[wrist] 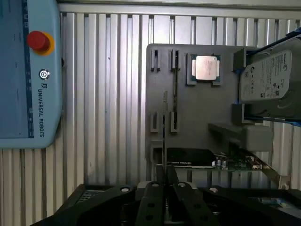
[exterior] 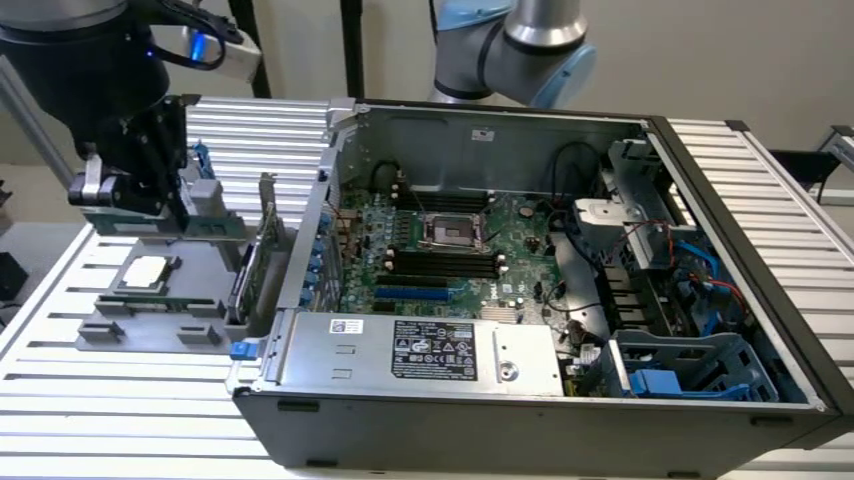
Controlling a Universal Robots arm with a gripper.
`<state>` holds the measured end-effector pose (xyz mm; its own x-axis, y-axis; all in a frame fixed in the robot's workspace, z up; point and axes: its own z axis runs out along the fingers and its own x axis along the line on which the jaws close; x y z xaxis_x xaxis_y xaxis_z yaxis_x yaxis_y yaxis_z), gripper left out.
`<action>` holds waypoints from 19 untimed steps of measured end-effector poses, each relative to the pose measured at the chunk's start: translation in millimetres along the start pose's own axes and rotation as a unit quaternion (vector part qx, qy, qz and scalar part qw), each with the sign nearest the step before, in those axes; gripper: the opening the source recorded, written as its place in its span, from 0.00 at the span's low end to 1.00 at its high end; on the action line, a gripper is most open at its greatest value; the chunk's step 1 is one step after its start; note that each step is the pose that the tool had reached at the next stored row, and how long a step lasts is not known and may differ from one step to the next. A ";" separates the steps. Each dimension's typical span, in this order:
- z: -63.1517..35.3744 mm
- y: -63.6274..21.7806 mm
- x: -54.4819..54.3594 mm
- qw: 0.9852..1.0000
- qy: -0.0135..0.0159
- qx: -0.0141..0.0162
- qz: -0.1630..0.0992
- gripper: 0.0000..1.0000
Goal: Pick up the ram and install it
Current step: 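Pick up the ram and move it above insertion slot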
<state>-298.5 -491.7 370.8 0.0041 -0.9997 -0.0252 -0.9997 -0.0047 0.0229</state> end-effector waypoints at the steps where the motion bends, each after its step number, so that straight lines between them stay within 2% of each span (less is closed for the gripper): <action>1: -2.7 -4.5 -0.1 1.000 0.000 0.000 0.000 0.13; 6: -9.6 -27.2 -0.1 1.000 -0.002 0.000 0.000 0.13; 12: -10.9 -54.5 0.0 1.000 -0.005 0.000 0.000 0.13; 19: -11.6 -86.0 0.1 1.000 -0.007 0.000 0.000 0.13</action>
<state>-212.2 -491.7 380.4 0.0041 -0.9992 -0.0396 -0.9997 -0.0050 0.0234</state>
